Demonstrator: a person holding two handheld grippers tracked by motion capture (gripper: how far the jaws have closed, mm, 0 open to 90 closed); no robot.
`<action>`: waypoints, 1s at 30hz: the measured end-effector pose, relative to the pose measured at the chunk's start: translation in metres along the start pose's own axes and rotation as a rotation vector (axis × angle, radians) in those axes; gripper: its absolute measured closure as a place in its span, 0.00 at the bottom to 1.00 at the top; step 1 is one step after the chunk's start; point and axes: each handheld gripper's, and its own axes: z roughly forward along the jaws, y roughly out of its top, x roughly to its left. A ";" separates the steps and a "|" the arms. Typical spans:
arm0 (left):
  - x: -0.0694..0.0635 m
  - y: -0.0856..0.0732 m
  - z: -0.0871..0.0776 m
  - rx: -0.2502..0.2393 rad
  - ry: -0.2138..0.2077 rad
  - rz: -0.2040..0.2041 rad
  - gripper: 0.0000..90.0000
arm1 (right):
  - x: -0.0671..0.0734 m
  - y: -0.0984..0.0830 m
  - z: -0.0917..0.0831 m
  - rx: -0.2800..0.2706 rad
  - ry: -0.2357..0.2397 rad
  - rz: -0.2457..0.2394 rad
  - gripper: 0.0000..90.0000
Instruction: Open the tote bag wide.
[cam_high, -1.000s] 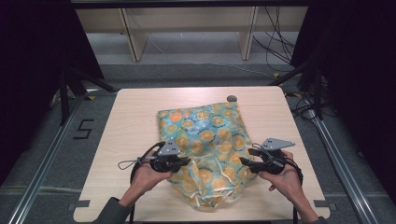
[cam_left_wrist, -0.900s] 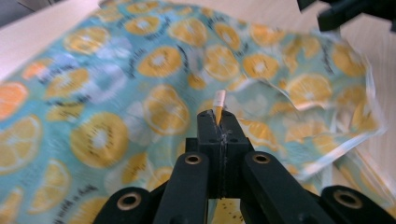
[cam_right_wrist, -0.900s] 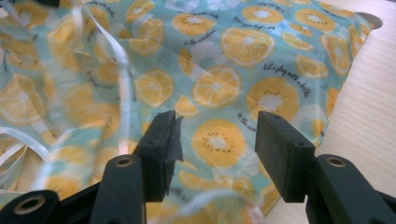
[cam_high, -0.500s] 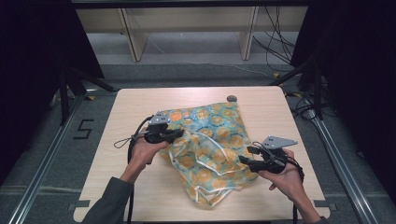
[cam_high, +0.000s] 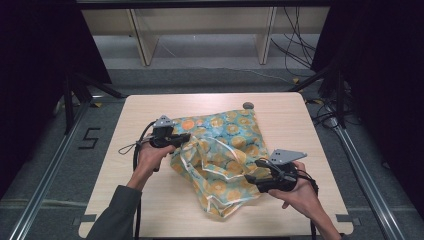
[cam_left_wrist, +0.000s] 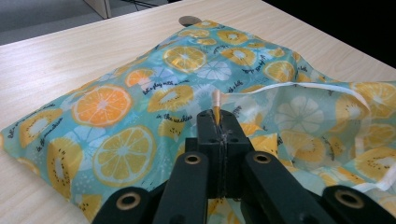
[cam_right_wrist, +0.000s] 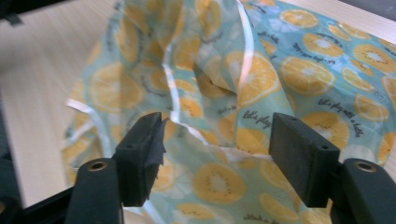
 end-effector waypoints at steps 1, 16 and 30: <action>-0.001 0.000 0.000 0.000 0.000 0.008 0.99 | 0.000 0.000 0.002 0.019 -0.015 -0.016 0.37; 0.001 -0.007 -0.003 0.018 0.013 0.015 0.98 | -0.021 -0.004 0.061 0.145 -0.070 -0.067 0.91; 0.006 -0.025 0.017 0.131 0.030 0.067 0.92 | -0.088 0.040 0.068 0.011 -0.172 0.012 1.00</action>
